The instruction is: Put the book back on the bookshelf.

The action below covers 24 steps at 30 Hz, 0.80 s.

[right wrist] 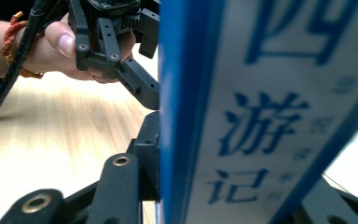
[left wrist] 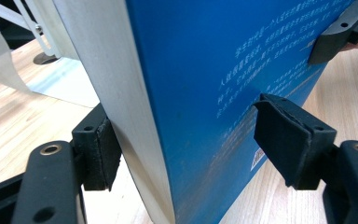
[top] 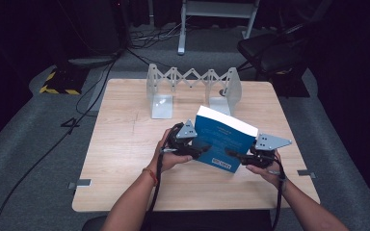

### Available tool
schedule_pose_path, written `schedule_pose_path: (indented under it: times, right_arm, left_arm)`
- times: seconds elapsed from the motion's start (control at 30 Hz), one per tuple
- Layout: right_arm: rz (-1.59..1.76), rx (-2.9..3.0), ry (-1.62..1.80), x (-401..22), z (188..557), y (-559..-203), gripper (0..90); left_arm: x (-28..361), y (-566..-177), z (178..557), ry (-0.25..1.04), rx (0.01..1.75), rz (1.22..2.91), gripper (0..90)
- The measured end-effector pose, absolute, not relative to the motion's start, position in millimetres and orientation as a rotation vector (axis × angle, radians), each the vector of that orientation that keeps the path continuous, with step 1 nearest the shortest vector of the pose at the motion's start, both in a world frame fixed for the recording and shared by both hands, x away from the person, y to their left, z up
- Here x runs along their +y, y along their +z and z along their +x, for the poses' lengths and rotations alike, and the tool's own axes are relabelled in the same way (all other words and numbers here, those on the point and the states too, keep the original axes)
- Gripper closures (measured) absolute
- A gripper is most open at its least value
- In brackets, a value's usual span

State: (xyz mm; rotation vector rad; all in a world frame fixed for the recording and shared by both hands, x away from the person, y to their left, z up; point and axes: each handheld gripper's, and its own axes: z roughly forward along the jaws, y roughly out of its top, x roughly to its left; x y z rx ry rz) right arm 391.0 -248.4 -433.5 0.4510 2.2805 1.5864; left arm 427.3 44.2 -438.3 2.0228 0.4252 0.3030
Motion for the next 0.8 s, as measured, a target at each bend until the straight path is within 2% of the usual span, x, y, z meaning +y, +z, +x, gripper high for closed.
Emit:
schedule_pose_path:
  times: [0.3,0.4,0.47,0.63,0.8]
  right_arm:
    - [0.469,2.269,1.591,-248,392,-431,61.4]
    - [0.464,2.269,1.594,-246,391,-430,61.7]
    - [0.465,2.278,1.597,-245,391,-428,61.7]
    - [0.484,2.263,1.585,-243,391,-427,61.8]
    - [0.491,2.253,1.58,-243,392,-427,61.7]
  left_arm:
    - [44,-439,429,0.274,0.45,2.018,24.2]
    - [48,-441,424,0.332,0.481,2.076,23.2]
    - [54,-445,420,0.312,0.498,2.128,21.5]
    - [96,-465,401,0.27,0.611,2.222,18.2]
    - [136,-479,385,0.33,0.774,2.25,17.1]
